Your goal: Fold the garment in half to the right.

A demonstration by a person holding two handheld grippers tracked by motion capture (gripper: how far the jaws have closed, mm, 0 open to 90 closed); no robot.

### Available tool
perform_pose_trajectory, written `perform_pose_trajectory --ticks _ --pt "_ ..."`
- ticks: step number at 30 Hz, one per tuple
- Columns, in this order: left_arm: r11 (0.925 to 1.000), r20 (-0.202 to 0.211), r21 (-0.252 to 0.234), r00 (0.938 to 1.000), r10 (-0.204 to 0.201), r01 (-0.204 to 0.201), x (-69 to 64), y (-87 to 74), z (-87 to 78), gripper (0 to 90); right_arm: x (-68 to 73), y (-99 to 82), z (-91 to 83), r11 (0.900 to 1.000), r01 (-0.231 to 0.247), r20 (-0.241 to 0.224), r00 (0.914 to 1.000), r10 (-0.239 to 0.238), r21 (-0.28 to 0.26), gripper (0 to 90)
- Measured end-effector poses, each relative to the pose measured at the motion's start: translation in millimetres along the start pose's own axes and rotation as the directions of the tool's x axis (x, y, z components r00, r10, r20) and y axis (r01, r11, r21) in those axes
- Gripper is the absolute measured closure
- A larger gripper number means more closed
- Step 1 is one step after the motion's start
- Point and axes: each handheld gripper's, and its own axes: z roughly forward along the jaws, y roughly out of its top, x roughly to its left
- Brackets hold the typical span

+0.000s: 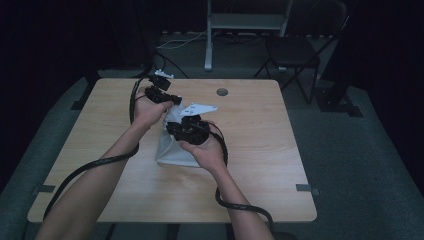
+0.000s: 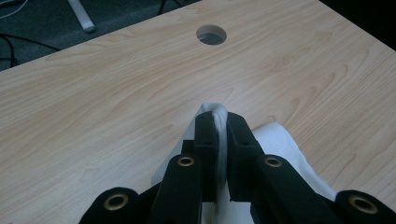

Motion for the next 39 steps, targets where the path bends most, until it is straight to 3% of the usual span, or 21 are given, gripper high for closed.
perform_pose_trajectory --ticks 39 --pt "0.9995 0.034 0.014 0.9990 0.028 -0.028 -20.2 3.2 21.2 84.7 -13.7 -20.3 -9.8 0.9993 -0.033 0.022 0.9992 0.032 0.016 77.9"
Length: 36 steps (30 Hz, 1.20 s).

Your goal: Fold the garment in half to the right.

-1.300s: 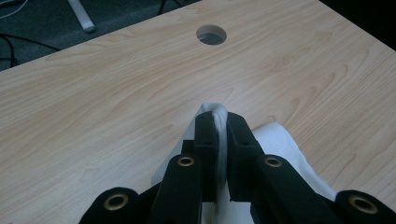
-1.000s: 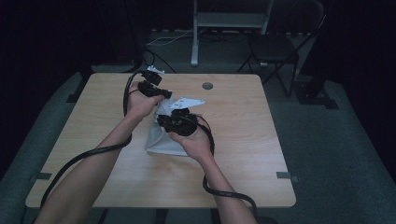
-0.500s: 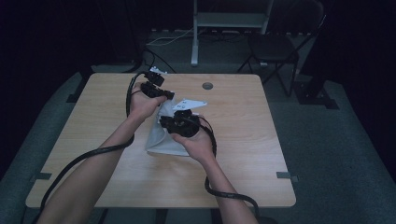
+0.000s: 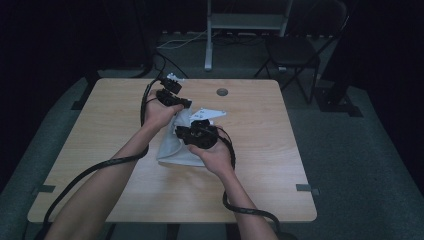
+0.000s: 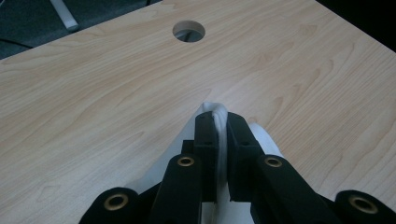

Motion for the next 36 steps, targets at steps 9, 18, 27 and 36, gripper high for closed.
perform_pose_trajectory --ticks 9,18,27,36 --pt "1.0000 0.001 -0.003 1.0000 0.005 -0.005 -3.3 3.0 0.9 84.7 -2.3 -2.1 -3.2 1.0000 -0.009 0.003 1.0000 0.009 -0.003 77.9" --pt "0.9999 0.004 0.007 0.9999 0.013 -0.013 -7.2 2.6 4.5 84.7 -4.1 -6.1 -4.8 0.9999 -0.015 0.005 0.9999 0.015 0.000 77.8" --pt "0.9997 0.009 0.015 0.9998 0.019 -0.019 -11.1 2.1 10.4 84.6 -6.5 -9.9 -5.6 0.9998 -0.018 0.006 0.9998 0.018 0.007 77.8" --pt "0.9996 0.011 0.020 0.9997 0.020 -0.020 -12.9 0.6 14.7 84.7 -7.9 -12.8 -6.1 0.9997 -0.025 0.008 0.9997 0.025 0.009 77.8"
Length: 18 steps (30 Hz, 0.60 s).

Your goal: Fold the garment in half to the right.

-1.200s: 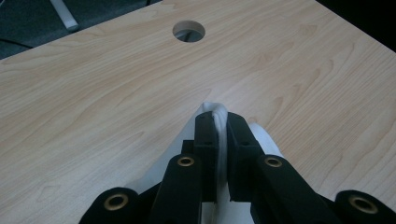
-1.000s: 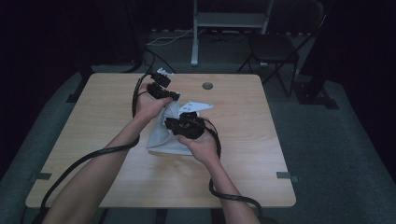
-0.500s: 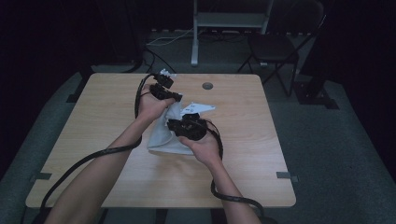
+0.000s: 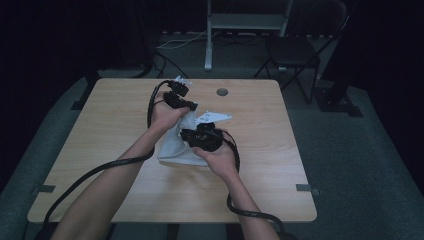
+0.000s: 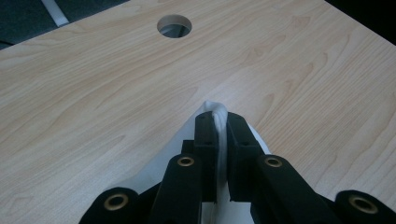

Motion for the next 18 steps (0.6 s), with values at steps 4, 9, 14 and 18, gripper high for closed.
perform_pose_trajectory --ticks 4,9,14,18 --pt "1.0000 0.003 0.004 1.0000 0.001 -0.001 -0.4 -0.5 1.4 84.7 -0.4 -0.8 0.1 1.0000 0.002 0.000 1.0000 -0.002 0.000 77.8" --pt "1.0000 0.001 0.009 1.0000 0.001 -0.001 -1.2 -1.4 3.8 84.6 -0.8 -2.1 0.3 1.0000 0.000 -0.001 1.0000 0.000 0.000 77.8" --pt "0.9999 0.004 0.014 1.0000 0.001 -0.001 -2.5 -2.2 6.8 84.6 -2.4 -4.3 -0.1 1.0000 -0.002 0.001 1.0000 0.002 0.006 77.7" --pt "0.9998 0.007 0.020 1.0000 0.004 -0.004 -3.4 -2.7 9.4 84.6 -3.1 -5.5 -0.5 0.9999 -0.007 0.002 1.0000 0.007 0.010 77.7"
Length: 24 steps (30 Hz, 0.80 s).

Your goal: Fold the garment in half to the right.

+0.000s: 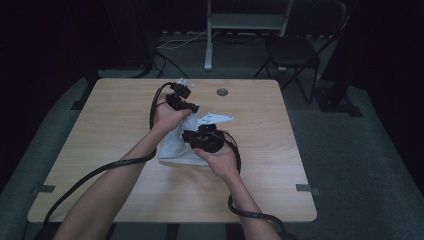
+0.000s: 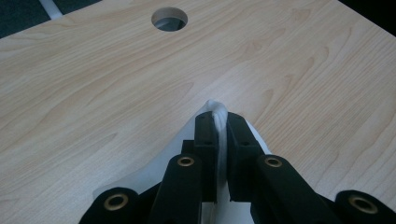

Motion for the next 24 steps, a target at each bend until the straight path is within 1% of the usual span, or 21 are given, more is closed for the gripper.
perform_pose_trajectory --ticks 10,16,24 --pt "1.0000 0.005 0.004 1.0000 0.000 0.000 -1.3 -1.2 3.9 84.7 -1.0 -2.6 0.0 0.9999 -0.009 -0.001 1.0000 0.009 0.005 77.7" --pt "0.9999 0.007 0.010 1.0000 0.006 -0.006 -2.3 -2.2 6.1 84.6 -1.6 -4.9 1.1 0.9999 -0.010 -0.002 0.9999 0.010 0.006 77.6" --pt "0.9999 0.010 0.013 0.9999 0.004 -0.004 -2.8 -3.3 8.9 84.6 -2.7 -7.1 0.5 0.9999 -0.010 -0.002 0.9999 0.010 0.009 77.6"
